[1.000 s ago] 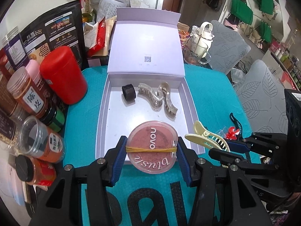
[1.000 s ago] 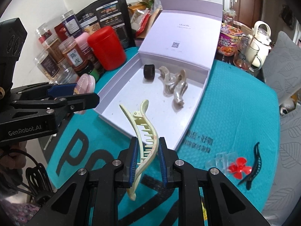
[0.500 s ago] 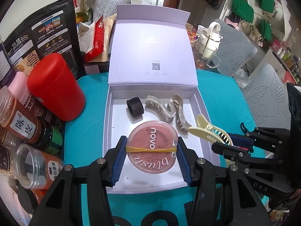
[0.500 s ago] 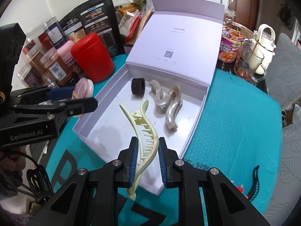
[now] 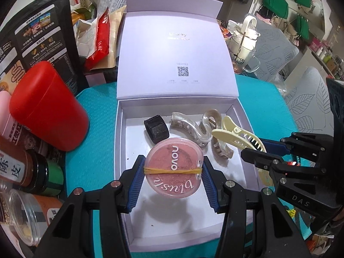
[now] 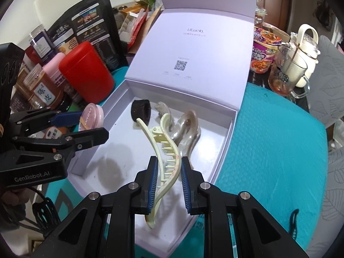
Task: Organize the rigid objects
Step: 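Lower the right gripper's claw clip while the left gripper lowers the compact into the box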
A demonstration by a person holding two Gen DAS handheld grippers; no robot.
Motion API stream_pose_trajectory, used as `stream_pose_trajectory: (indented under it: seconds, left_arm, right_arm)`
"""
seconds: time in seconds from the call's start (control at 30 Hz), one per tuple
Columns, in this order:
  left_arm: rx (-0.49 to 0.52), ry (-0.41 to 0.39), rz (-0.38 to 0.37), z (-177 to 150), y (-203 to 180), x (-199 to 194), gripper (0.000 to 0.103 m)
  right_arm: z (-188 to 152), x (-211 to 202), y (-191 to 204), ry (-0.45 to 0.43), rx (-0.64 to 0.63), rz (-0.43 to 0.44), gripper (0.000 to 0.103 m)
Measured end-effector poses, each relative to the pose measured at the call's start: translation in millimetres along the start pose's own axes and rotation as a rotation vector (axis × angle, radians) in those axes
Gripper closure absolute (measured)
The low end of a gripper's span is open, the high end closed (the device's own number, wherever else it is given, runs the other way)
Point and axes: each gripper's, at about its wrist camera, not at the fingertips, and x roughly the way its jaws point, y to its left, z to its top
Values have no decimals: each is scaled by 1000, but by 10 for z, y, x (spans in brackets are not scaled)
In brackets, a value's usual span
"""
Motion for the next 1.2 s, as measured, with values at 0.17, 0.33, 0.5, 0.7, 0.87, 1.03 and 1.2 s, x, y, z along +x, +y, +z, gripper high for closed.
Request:
stream_pose_trajectory:
  seconds: [0.17,0.33,0.5,0.7,0.87,1.03,1.2]
  left_arm:
    - [16,11,-9,48,29,147,52]
    - [22,22,-11,83,65,306,52]
    - [32,46,-19,95,98,457,52]
    - [33,62,-28,109,111,576,52]
    - [10,86,-46,85,127,692,52]
    - [-5,93,-54,75,121,759,52]
    - [7,96,-30,85,94,779,52]
  right_arm:
    - [72,126,-52,-1,8,-3,82]
    - [144,272,-86,-2,17,-3,82]
    - [202,408,-145,-5,43,-3,82]
    - [309,544,-172,-5,60,-9,82]
    - [376,620,-157,-4,50,-14,82]
    - [380,666,-147,0,48,-2,82]
    - [382,677,-143,5,54,-3,82]
